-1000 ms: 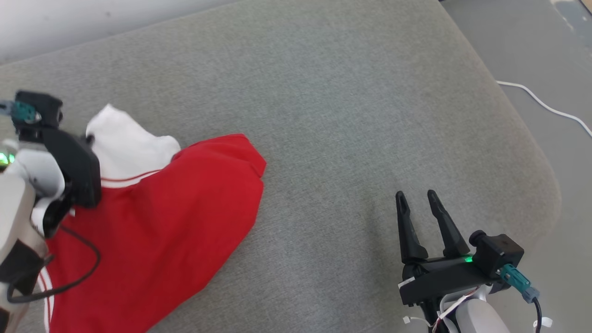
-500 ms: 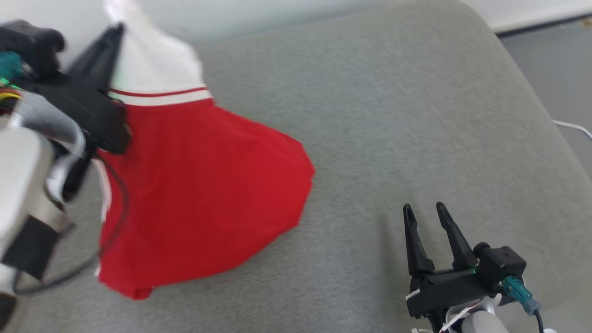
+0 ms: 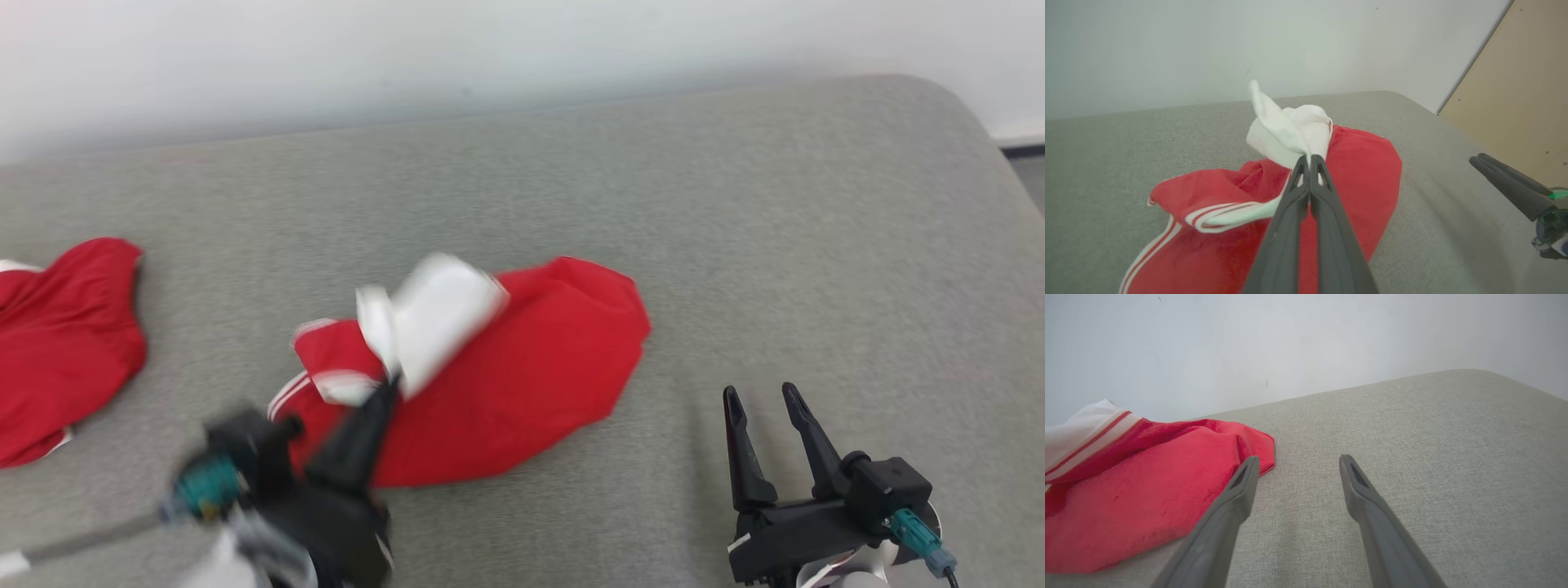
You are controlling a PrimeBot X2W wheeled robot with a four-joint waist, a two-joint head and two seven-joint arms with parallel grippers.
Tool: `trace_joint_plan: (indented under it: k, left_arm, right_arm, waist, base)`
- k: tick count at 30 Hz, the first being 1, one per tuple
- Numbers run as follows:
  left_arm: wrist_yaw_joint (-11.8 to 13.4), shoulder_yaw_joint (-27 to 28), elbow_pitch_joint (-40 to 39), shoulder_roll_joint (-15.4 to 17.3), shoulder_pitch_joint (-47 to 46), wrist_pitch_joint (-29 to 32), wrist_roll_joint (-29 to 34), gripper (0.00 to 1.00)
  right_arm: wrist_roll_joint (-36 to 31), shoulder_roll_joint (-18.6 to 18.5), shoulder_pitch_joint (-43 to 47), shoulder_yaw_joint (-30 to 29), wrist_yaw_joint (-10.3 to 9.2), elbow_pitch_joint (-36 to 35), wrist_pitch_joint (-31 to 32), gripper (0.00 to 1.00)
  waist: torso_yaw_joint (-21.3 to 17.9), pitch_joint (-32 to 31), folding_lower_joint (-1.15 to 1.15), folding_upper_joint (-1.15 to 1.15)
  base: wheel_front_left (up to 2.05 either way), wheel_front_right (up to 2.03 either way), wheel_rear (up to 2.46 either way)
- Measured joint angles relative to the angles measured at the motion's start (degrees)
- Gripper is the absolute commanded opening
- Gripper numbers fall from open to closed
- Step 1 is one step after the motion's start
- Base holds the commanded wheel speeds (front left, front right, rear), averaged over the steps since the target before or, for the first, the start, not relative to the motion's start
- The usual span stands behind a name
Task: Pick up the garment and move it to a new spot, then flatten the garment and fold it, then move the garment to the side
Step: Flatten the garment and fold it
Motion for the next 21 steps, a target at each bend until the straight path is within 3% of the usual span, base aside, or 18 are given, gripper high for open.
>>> trace_joint_plan:
  k: [7, 12, 21]
  left_arm:
    - [2.4, -1.14, 1.41, -2.52, 11.8, -3.54, -4.45, 0.0]
    - [3.37, -0.52, 5.08, -1.71, 15.07, -5.77, -4.57, 0.0]
    - [3.23, 0.68, 10.61, -2.15, 19.64, -7.59, -6.76, 0.0]
  right_arm:
    - [-0.89, -0.01, 0.4, -0.03, 0.0, 0.45, 0.0, 1.0]
    - [-1.14, -0.02, 0.57, -0.22, 0.0, 0.71, 0.0, 1.0]
    - [-1.35, -0.01, 1.12, -0.07, 0.0, 1.1, 0.0, 1.0]
  waist:
    - [3.83, -1.26, 0.0, 0.0]
    - [5.51, -2.0, 0.0, 0.0]
    - [7.34, -3.59, 0.01, 0.0]
  base:
    - [0.0, 0.0, 0.0]
    - [0.0, 0.0, 0.0]
    - [0.0, 0.0, 0.0]
